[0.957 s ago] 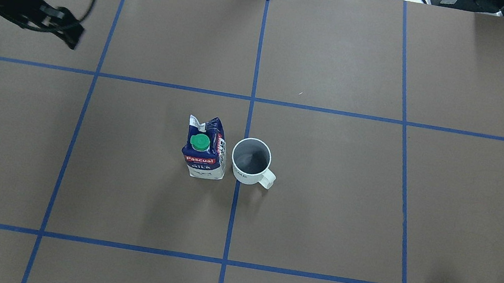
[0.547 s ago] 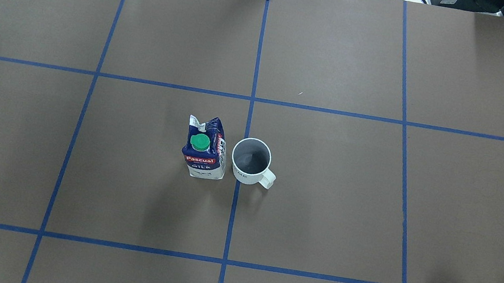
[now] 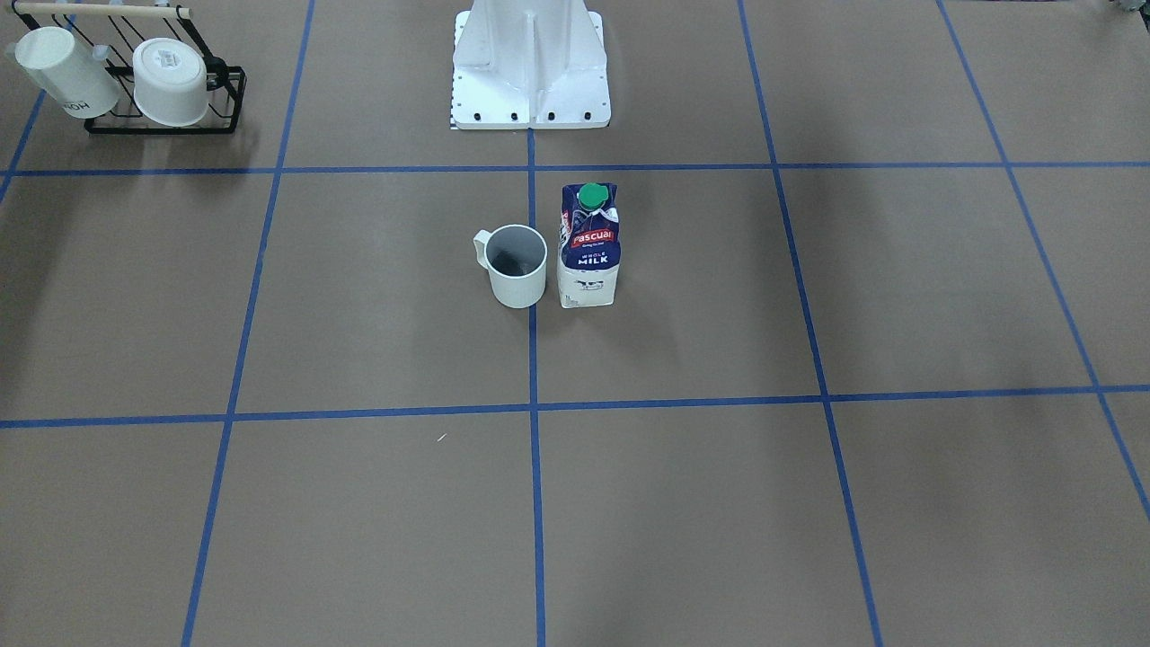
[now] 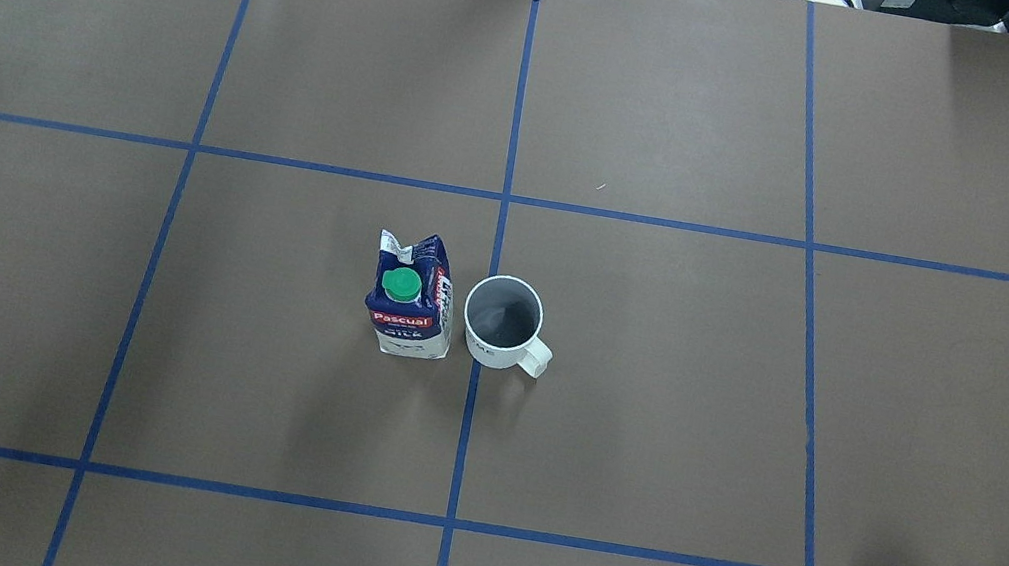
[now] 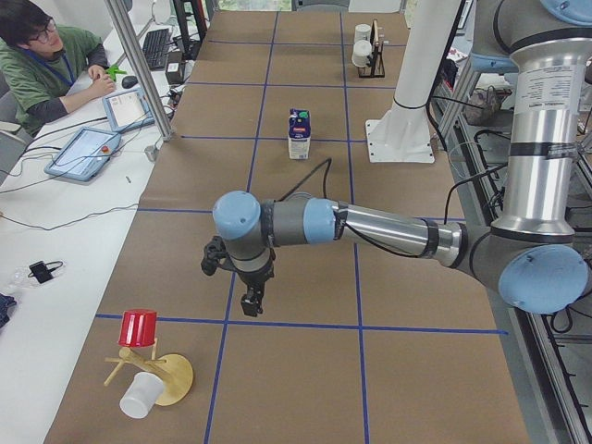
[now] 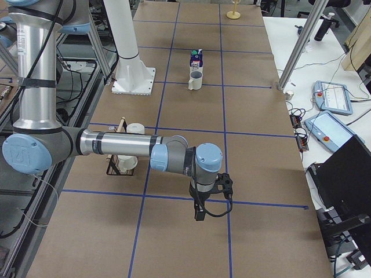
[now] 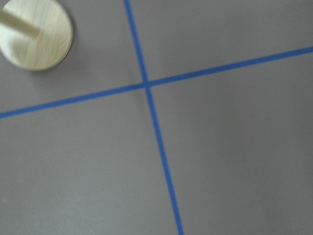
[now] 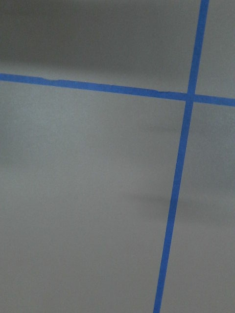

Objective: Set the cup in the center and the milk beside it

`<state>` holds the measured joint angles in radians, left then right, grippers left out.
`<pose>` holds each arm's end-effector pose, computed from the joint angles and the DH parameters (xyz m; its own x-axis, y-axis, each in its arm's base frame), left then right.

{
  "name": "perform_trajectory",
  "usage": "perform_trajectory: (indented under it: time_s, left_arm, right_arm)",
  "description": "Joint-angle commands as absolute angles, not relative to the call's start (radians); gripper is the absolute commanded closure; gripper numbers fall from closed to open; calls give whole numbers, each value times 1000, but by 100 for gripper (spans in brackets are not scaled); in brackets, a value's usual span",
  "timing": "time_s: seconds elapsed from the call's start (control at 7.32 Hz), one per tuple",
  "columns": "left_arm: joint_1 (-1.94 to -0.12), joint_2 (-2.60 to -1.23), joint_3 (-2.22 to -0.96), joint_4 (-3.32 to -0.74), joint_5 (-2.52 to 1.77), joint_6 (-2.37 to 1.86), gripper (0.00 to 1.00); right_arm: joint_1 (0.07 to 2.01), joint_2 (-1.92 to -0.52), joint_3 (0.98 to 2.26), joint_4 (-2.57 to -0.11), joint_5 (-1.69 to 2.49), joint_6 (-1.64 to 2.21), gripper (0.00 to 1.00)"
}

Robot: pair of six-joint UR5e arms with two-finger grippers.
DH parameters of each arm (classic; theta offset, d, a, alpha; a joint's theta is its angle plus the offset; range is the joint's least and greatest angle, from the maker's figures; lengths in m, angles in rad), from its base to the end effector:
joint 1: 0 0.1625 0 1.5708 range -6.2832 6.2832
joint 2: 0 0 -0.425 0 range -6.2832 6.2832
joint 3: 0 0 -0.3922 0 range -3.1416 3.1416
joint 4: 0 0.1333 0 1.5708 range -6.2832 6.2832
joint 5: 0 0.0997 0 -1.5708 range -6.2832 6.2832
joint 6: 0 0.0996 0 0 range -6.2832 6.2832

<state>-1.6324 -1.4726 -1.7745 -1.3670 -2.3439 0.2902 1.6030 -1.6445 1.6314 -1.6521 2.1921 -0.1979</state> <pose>-0.0907 -0.4358 0.6249 0.6980 0.1765 -0.6940 -0.1445 0.9839 0.1048 0.0899 -0.4498 0.6815 0.8014 -0.1162 0.5867 0.1280 0.9915 0.0215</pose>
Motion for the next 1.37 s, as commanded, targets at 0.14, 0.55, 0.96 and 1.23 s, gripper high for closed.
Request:
perform_trajectory:
  time_s: [0.14, 0.55, 0.96, 1.23]
  left_arm:
    - [-1654, -1413, -1818, -1399, -2336, 288, 1]
    - [-1651, -1417, -1832, -1405, -2336, 291, 1]
    - [-1652, -1414, -1832, -1423, -2335, 291, 1]
    - [-1652, -1414, -1832, -1427, -2335, 291, 1]
  right_arm:
    - [1603, -1644, 1632, -1651, 2192, -198, 0]
    - [1603, -1644, 1632, -1652, 2192, -198, 0]
    - [1603, -1644, 1632, -1652, 2192, -198, 0]
    - [1603, -1644, 1631, -1635, 2192, -198, 0]
